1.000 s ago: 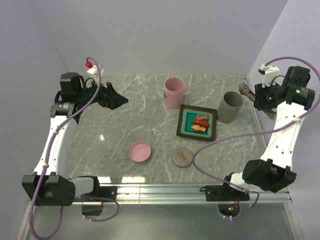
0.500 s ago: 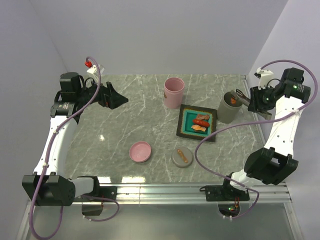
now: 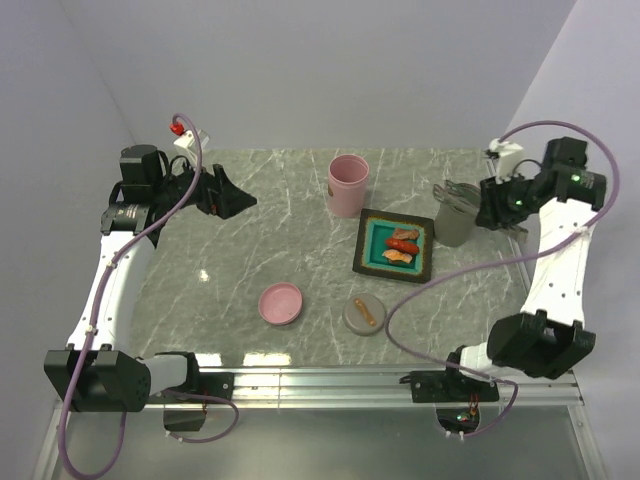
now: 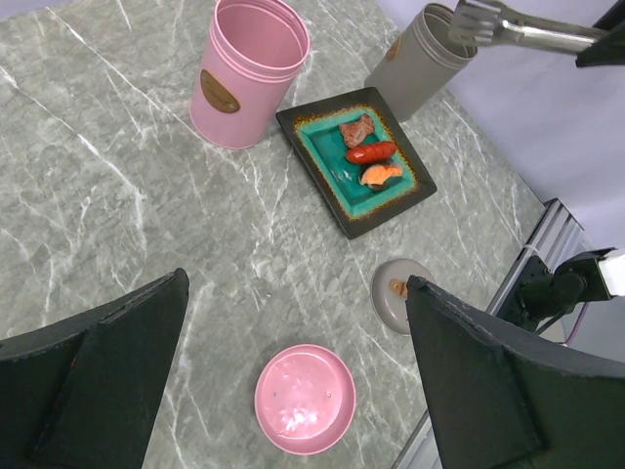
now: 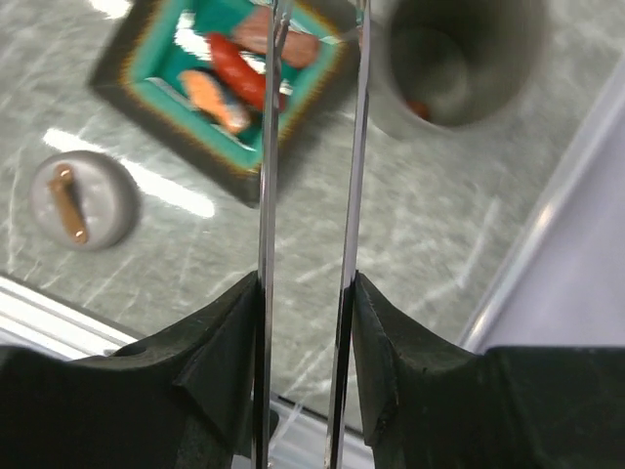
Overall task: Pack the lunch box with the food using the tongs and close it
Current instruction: Pick up the food using the clamp
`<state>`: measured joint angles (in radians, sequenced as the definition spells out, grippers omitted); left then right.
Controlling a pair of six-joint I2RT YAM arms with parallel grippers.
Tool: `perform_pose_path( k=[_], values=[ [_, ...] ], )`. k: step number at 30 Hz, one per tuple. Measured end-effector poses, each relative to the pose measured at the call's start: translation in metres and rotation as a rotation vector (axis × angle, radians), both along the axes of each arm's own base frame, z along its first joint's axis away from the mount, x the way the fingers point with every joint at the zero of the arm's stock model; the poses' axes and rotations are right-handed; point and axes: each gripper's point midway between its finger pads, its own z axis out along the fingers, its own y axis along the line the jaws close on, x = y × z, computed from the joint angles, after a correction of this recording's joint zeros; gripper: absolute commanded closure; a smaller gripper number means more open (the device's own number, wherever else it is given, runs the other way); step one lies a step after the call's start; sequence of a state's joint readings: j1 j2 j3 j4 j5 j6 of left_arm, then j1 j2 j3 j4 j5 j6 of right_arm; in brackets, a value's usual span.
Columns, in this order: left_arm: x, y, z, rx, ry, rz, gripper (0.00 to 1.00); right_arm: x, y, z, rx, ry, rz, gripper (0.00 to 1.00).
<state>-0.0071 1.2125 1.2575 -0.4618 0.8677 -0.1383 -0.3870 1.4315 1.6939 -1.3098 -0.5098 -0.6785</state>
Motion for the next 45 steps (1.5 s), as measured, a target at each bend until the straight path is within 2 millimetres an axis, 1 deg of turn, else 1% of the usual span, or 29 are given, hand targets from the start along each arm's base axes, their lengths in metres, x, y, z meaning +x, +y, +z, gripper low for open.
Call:
perform_pose_path(
  k=[1, 3, 4, 6, 8, 10, 13, 15, 19, 32, 36, 42, 45],
  values=[
    [0.0, 0.0, 0.0, 0.001, 0.0, 0.0, 0.0, -0.003, 0.01, 0.001, 0.0, -0.004, 0.03, 0.54],
    [-0.001, 0.0, -0.001, 0.001, 0.003, -0.003, 0.01, -0.013, 0.036, -0.001, -0.003, -0.011, 0.11, 0.55],
    [-0.001, 0.0, -0.001, 0.001, 0.006, -0.003, 0.01, -0.02, 0.052, -0.004, -0.006, -0.009, 0.159, 0.55],
    [-0.002, 0.0, -0.002, 0.002, 0.01, -0.004, 0.01, -0.033, 0.073, -0.013, -0.012, 0.008, 0.231, 0.56],
    [-0.002, 0.0, -0.002, 0.002, 0.011, -0.005, 0.01, -0.045, 0.087, -0.024, -0.022, 0.036, 0.288, 0.56],
    [-0.002, 0.0, -0.002, 0.002, 0.013, -0.006, 0.01, -0.051, 0.093, -0.035, -0.036, 0.063, 0.313, 0.57],
    [-0.003, -0.001, -0.003, 0.001, 0.013, -0.008, 0.01, -0.055, 0.092, -0.055, -0.071, 0.109, 0.324, 0.57],
    [-0.003, -0.001, -0.003, 0.001, 0.014, -0.008, 0.01, -0.056, 0.088, -0.068, -0.099, 0.136, 0.318, 0.58],
    [-0.003, -0.001, -0.003, 0.001, 0.014, -0.009, 0.01, -0.053, 0.078, -0.082, -0.152, 0.152, 0.297, 0.59],
    [-0.004, -0.001, -0.003, -0.002, 0.018, -0.016, 0.0, -0.033, 0.06, -0.097, -0.258, 0.155, 0.292, 0.57],
    [-0.005, -0.002, -0.002, -0.006, 0.018, -0.023, 0.01, -0.03, 0.061, -0.103, -0.28, 0.172, 0.318, 0.56],
    [-0.006, -0.003, -0.002, -0.007, 0.018, -0.026, 0.0, -0.03, 0.065, -0.104, -0.301, 0.172, 0.348, 0.55],
    [-0.006, -0.003, -0.002, -0.008, 0.018, -0.028, 0.01, -0.031, 0.065, -0.109, -0.31, 0.183, 0.352, 0.54]
  ],
)
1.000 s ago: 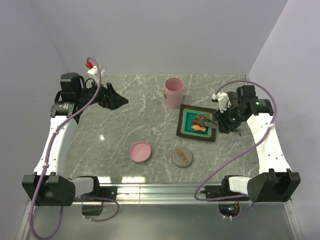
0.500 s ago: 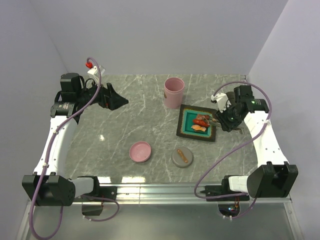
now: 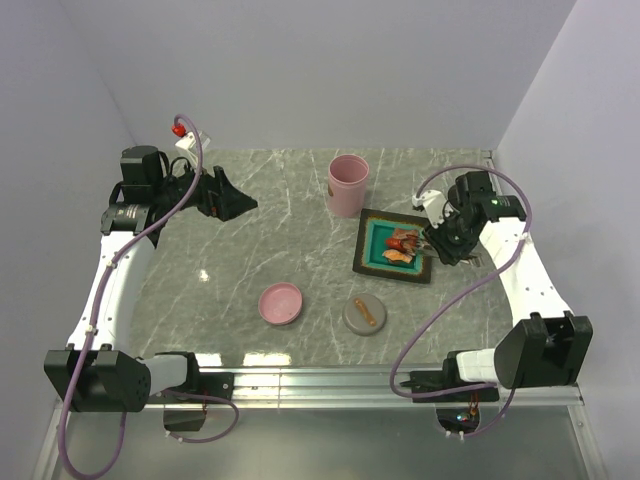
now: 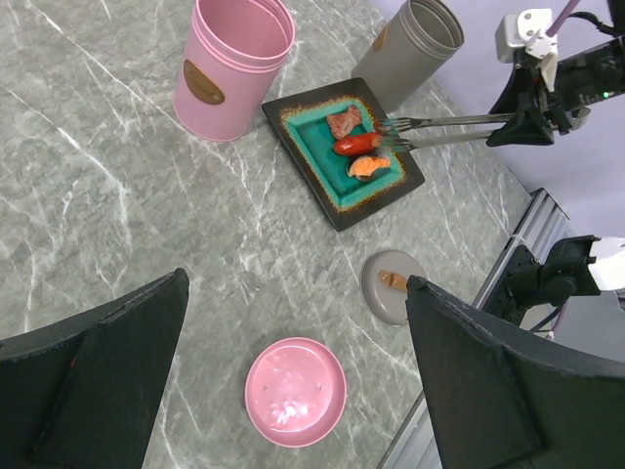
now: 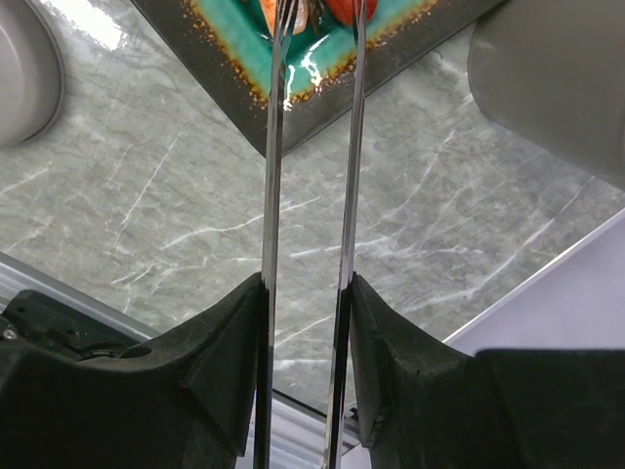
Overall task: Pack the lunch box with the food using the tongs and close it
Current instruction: Pick up the food using the clamp
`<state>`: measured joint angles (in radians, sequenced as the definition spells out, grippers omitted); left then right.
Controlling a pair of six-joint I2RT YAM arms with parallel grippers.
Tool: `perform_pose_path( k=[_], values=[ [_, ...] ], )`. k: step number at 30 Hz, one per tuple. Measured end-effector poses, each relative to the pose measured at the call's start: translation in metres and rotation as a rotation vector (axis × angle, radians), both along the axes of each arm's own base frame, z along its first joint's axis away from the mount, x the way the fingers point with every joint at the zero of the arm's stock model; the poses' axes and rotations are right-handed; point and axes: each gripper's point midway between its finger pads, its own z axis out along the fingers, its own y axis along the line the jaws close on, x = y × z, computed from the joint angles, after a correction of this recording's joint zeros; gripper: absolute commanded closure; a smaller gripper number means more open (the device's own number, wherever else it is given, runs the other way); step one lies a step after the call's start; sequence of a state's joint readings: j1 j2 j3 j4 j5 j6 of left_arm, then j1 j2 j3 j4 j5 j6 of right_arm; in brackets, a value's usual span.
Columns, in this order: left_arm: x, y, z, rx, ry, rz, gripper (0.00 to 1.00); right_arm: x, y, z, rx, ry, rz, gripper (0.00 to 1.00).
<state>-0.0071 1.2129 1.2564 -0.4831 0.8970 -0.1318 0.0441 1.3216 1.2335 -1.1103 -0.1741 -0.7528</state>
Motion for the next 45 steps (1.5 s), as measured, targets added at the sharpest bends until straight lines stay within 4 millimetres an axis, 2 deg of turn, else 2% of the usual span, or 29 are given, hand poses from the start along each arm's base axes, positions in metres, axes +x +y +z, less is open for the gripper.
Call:
perform_pose_path(
  k=[13, 28, 39, 42, 45],
  values=[
    [0.001, -0.002, -0.003, -0.007, 0.011, -0.013, 0.01, 0.008, 0.0, -0.011, -0.038, 0.018, 0.011, 0.54],
    [0.002, -0.002, -0.003, -0.007, 0.01, -0.013, 0.01, 0.017, 0.0, -0.034, -0.049, 0.096, 0.013, 0.54],
    [0.003, -0.002, -0.007, -0.007, 0.022, -0.013, 0.01, 0.029, 0.013, -0.033, 0.004, 0.111, 0.044, 0.55],
    [0.003, -0.002, -0.007, -0.006, 0.021, -0.013, 0.01, 0.031, 0.016, -0.035, 0.012, 0.123, 0.05, 0.56],
    [0.003, -0.002, -0.007, -0.006, 0.022, -0.013, 0.0, 0.031, 0.018, -0.038, 0.019, 0.135, 0.054, 0.62]
  ],
)
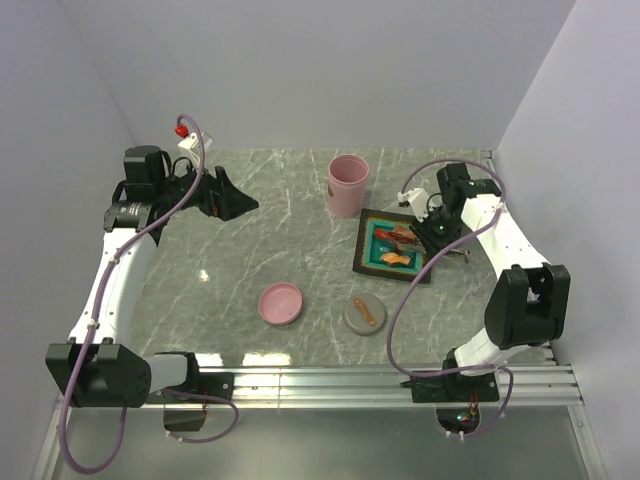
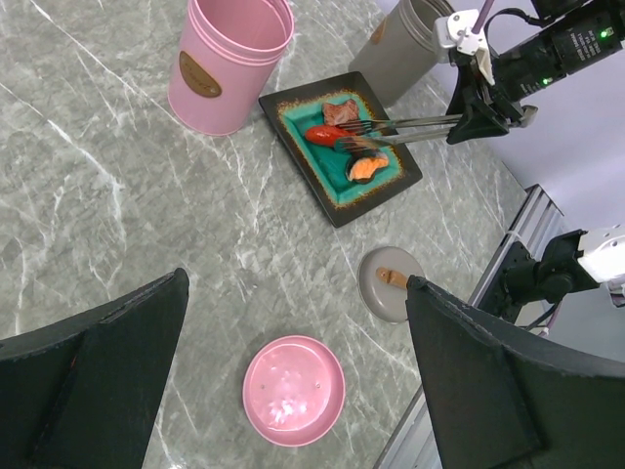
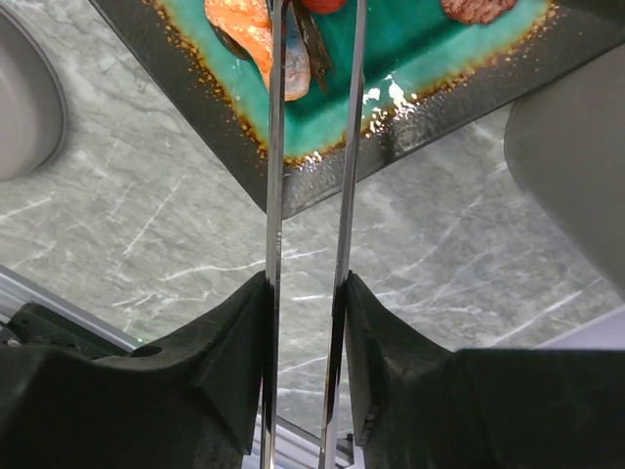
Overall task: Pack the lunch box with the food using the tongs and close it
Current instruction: Pick up the food using the clamp, then place the food into the lunch box
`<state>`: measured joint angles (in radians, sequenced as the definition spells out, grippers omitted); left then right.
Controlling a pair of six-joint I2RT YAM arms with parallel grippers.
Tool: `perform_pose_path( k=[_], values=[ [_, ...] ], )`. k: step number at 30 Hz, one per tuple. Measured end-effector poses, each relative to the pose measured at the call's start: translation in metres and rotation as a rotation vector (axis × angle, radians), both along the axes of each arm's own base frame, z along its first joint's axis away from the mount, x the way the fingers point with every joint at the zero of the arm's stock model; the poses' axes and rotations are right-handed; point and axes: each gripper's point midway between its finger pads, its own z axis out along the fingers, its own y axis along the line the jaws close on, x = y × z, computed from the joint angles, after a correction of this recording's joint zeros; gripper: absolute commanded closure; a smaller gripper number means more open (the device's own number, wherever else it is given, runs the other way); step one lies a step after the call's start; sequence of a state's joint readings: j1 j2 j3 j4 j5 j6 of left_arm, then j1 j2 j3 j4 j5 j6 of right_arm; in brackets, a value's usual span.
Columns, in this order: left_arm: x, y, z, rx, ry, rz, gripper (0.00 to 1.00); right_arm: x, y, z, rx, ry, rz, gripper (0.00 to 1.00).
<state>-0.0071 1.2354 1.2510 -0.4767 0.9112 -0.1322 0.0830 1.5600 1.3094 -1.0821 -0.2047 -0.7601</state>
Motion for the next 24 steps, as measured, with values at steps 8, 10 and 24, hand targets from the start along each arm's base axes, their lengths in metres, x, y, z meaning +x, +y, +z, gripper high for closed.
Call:
perform_pose_path(
  k=[8, 10, 24],
  values=[
    [0.0, 0.001, -0.001, 0.003, 0.003, 0.005, 0.01, 0.003, 0.01, 0.015, 0.059, -0.02, -0.004, 0.7],
    [0.002, 0.002, -0.002, 0.009, 0.002, 0.015, 0.01, 0.003, 0.013, 0.023, 0.077, -0.033, -0.012, 0.71],
    [0.002, 0.004, -0.006, 0.029, -0.002, 0.019, 0.01, -0.009, 0.001, 0.124, 0.204, -0.251, -0.117, 0.74]
  ],
)
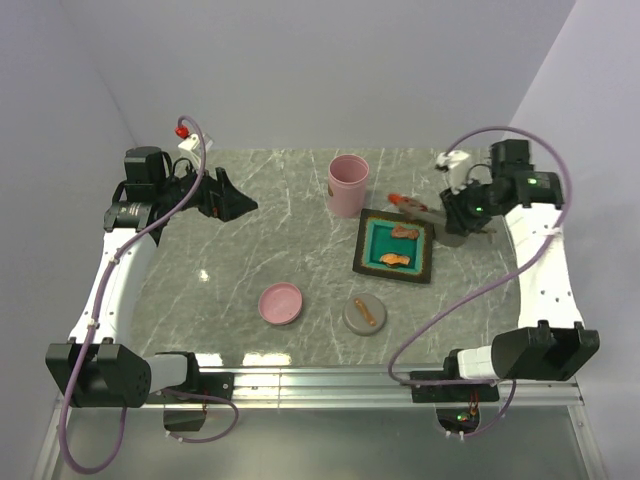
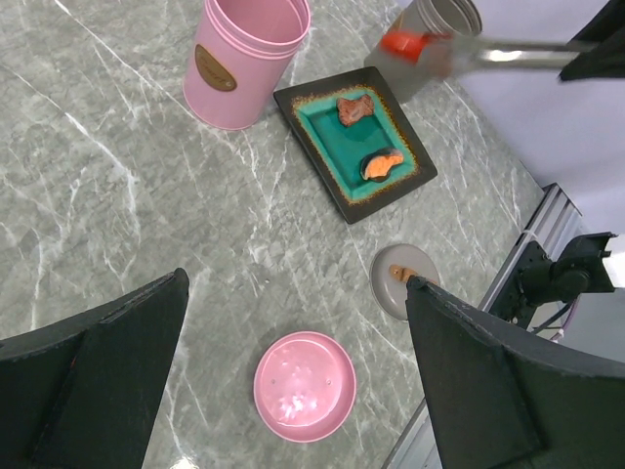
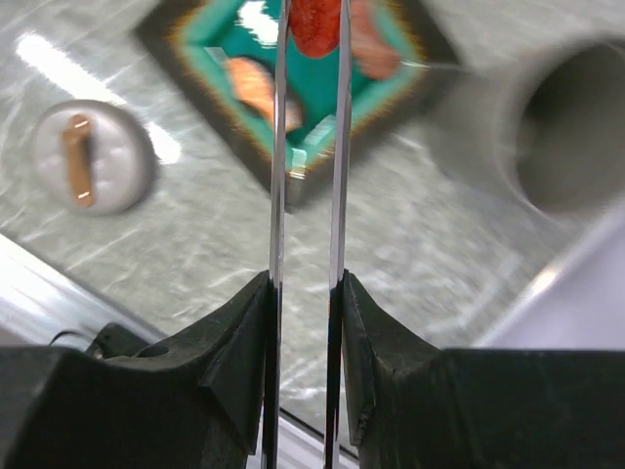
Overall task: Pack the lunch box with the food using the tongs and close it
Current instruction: Place the food into the lunch box
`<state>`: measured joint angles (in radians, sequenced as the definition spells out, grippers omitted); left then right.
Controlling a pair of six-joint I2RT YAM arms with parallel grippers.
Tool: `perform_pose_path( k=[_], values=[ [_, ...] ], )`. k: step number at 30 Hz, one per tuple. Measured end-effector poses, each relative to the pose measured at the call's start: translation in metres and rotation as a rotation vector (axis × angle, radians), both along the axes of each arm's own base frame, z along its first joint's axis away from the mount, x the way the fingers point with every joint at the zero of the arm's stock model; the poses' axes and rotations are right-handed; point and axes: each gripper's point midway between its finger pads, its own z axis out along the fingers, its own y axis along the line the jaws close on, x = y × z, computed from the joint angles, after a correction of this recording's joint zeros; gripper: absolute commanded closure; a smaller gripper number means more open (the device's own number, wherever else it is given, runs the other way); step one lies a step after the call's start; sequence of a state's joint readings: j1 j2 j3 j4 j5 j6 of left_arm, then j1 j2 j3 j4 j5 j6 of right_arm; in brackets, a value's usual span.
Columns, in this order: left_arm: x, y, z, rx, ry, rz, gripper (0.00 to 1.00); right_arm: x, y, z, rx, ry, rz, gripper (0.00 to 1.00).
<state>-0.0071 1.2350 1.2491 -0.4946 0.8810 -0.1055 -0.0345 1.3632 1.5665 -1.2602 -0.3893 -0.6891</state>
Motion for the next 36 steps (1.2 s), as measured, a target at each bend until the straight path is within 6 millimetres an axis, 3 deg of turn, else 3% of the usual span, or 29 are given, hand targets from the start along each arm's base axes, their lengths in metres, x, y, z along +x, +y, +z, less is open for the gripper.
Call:
perform_pose_path(
  k=[6, 14, 18, 32, 36],
  values=[
    [-0.001, -0.001, 0.001, -0.008, -0.001, -0.01, 0.01, -0.002, -0.065, 0.025, -0.036, -0.06, -0.181, 0.74],
    [-0.006, -0.005, 0.008, -0.039, -0.025, -0.018, 0.01, -0.012, -0.118, 0.055, -0.099, -0.144, -0.286, 0.74],
    [-0.006, -0.005, 0.01, -0.044, -0.03, -0.02, 0.01, -0.011, -0.129, 0.056, -0.114, -0.145, -0.292, 0.74],
    [-0.005, -0.004, 0.009, -0.043, -0.023, -0.008, 0.01, 0.01, -0.14, 0.022, -0.067, -0.028, -0.289, 0.7],
    [-0.005, -0.004, 0.009, -0.043, -0.023, -0.008, 0.01, 0.013, -0.142, 0.019, -0.06, -0.014, -0.292, 0.59]
  ],
)
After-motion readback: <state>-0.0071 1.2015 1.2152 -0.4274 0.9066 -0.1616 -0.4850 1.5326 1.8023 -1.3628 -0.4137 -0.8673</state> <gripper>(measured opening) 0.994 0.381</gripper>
